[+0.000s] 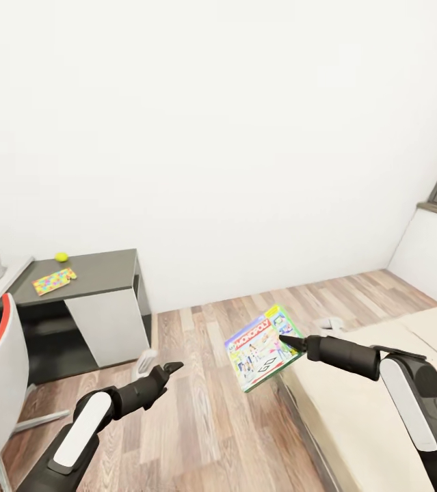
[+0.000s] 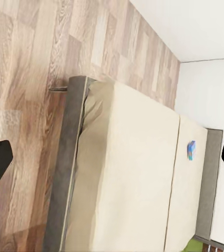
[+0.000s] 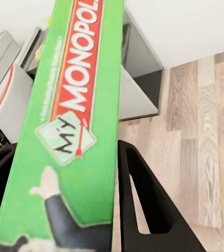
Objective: Put all the toys in the child's room - the three board games (two on the bed and one on the table), the two jigsaw puzzles on the table, and the tennis ball on the table - inside the toy box on the table in the child's room.
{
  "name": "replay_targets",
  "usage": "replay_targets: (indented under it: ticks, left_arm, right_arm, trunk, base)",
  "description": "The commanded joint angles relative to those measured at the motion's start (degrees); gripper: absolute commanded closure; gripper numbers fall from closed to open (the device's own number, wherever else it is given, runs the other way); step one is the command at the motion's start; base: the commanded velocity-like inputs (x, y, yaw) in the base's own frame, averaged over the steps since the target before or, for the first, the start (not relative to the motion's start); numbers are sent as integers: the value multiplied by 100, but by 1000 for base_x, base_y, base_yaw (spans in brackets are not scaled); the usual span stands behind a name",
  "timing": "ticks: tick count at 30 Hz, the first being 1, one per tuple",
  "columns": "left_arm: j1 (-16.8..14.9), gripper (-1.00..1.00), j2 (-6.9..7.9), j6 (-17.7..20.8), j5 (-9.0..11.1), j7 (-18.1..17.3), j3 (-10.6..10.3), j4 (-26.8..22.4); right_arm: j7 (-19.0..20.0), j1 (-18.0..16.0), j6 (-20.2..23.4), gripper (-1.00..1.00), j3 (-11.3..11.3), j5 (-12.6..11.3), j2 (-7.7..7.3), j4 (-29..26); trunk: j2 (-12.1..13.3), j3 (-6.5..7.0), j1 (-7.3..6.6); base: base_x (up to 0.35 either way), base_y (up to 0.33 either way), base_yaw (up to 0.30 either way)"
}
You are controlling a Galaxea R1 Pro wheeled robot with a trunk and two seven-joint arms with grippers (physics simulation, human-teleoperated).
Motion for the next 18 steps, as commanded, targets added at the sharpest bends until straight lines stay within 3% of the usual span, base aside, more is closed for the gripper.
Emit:
replay_targets:
  ticks: [1,18]
  left_arm:
    - [-6,-100,4,6,60,61,-10,-6]
    - [-6,-100,-1,4,59,90,-13,-6]
  right_arm:
    - [35,-5,34,100,-9,-12,-3,-6]
    - [35,-5,25,100,-11,-12,-25,-17]
  trunk:
    - [-13,-12,4]
    - [-13,-12,4]
  base:
    - [0,0,287]
    - [0,0,287]
